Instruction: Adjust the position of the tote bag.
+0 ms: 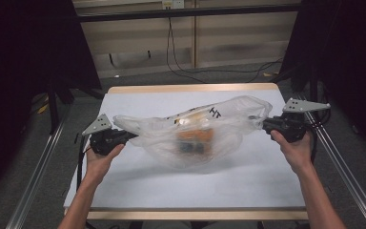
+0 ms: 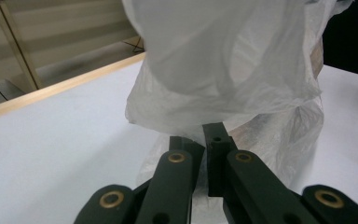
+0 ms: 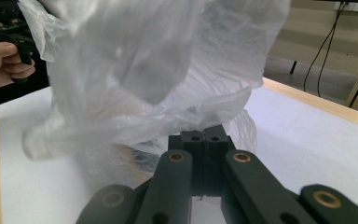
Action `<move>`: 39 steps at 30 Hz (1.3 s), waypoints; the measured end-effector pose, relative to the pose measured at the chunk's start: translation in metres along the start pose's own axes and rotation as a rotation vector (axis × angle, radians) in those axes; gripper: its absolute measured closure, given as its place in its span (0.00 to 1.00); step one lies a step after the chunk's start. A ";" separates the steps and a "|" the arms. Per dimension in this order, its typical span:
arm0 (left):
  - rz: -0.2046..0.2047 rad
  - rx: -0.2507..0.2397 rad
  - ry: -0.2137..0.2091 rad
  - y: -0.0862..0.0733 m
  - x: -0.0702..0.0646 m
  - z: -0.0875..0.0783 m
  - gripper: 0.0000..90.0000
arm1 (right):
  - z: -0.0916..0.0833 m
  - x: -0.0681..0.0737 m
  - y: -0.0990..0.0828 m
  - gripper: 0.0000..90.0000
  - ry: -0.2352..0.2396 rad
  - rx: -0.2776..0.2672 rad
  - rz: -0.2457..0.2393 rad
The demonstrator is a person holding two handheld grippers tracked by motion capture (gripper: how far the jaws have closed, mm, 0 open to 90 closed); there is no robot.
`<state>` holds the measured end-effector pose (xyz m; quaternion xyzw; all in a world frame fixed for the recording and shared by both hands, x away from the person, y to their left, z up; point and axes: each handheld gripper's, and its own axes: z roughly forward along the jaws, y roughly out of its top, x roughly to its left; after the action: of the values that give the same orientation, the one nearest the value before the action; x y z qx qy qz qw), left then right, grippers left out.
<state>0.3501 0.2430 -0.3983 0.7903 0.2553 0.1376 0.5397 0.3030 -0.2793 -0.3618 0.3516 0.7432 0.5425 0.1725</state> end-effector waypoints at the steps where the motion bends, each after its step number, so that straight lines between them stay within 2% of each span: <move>1: -0.004 0.014 0.007 -0.002 0.001 0.002 1.00 | 0.003 -0.002 -0.003 1.00 -0.007 0.015 0.004; 7: -0.003 0.028 0.007 -0.004 0.002 0.010 1.00 | 0.016 -0.010 -0.015 1.00 -0.015 0.068 0.023; 12: -0.014 0.048 0.012 -0.008 0.006 0.017 1.00 | 0.022 -0.013 -0.018 1.00 -0.027 0.073 0.037; 17: -0.016 0.082 0.015 -0.012 0.008 0.027 1.00 | 0.030 -0.016 -0.022 1.00 -0.040 0.089 0.042; 23: -0.014 0.123 0.012 -0.021 0.010 0.032 1.00 | 0.040 -0.016 -0.030 1.00 -0.026 0.153 0.045; 26: -0.016 0.133 0.004 -0.023 0.009 0.032 1.00 | 0.042 -0.016 -0.033 1.00 -0.018 0.166 0.045; 29: -0.005 0.157 0.015 -0.027 0.008 0.033 1.00 | 0.044 -0.016 -0.038 1.00 -0.022 0.194 0.043; 33: -0.017 0.186 0.008 -0.034 0.008 0.036 1.00 | 0.046 -0.020 -0.045 1.00 -0.025 0.221 0.056; 36: -0.001 0.211 0.017 -0.036 0.008 0.038 1.00 | 0.048 -0.020 -0.047 1.00 -0.028 0.233 0.049; 37: -0.015 0.216 0.012 -0.037 0.007 0.039 1.00 | 0.048 -0.020 -0.048 1.00 -0.028 0.237 0.047; 38: 0.002 0.225 0.014 -0.038 0.007 0.039 1.00 | 0.049 -0.021 -0.050 1.00 -0.028 0.241 0.052; 39: 0.001 0.235 0.009 -0.040 0.006 0.040 1.00 | 0.050 -0.021 -0.051 1.00 -0.027 0.250 0.056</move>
<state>0.3650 0.2267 -0.4503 0.8478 0.2715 0.1103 0.4420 0.3321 -0.2685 -0.4297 0.3981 0.7925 0.4456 0.1221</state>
